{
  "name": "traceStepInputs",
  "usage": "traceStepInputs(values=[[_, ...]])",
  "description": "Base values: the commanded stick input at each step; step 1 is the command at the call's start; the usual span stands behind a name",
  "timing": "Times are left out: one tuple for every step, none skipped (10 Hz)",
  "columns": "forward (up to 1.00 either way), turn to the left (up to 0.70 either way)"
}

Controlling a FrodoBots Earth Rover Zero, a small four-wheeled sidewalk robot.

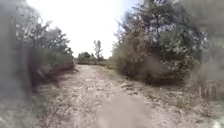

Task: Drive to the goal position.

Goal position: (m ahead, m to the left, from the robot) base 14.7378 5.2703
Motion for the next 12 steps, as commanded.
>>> traceStepInputs(values=[[0.7,0.0],[0.7,0.0],[0.7,0.0],[0.7,0.0],[0.7,0.0],[0.7,0.0],[0.7,0.0],[0.7,0.0],[0.7,0.0],[0.7,0.0],[0.7,0.0],[0.7,0.0]])
